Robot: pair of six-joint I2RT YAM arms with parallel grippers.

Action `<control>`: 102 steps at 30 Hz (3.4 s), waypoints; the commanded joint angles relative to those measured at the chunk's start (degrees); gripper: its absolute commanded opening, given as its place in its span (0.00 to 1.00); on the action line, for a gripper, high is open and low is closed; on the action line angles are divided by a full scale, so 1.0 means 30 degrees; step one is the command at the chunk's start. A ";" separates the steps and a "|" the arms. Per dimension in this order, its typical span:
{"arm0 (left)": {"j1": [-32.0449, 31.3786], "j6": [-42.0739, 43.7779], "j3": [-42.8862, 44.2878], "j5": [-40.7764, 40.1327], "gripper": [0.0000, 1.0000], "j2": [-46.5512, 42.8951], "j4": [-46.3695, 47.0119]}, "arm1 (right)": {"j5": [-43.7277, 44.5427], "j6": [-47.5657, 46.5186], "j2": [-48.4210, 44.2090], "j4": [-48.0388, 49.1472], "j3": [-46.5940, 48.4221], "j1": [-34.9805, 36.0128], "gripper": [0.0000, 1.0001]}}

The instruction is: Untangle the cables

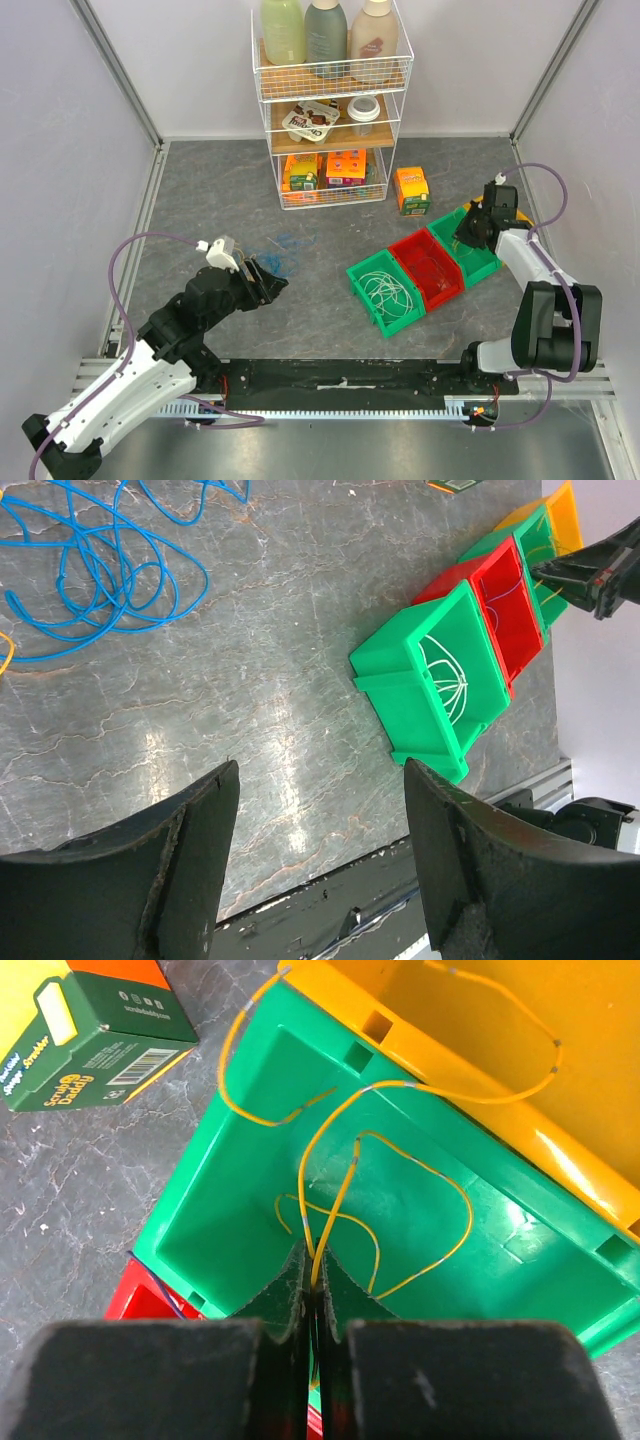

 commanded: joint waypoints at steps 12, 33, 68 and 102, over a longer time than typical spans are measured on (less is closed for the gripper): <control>-0.0062 0.0024 -0.0261 0.0775 0.73 0.0814 0.1798 | 0.2846 -0.1625 -0.4722 -0.1851 0.1187 0.1941 0.02; -0.0062 0.0054 -0.0554 0.0688 0.73 -0.0182 0.1301 | 0.1501 0.4438 -0.6662 -0.5194 0.0574 0.0800 0.00; -0.0033 -0.0122 0.0003 0.0774 0.73 0.0170 0.0950 | 0.1085 -0.2003 -0.2467 -0.0562 0.0133 -0.0461 0.68; 1.0191 -0.0795 0.2231 0.3587 0.69 0.8985 -0.0871 | 0.4512 -0.2297 0.8190 1.4699 0.4261 2.1307 0.66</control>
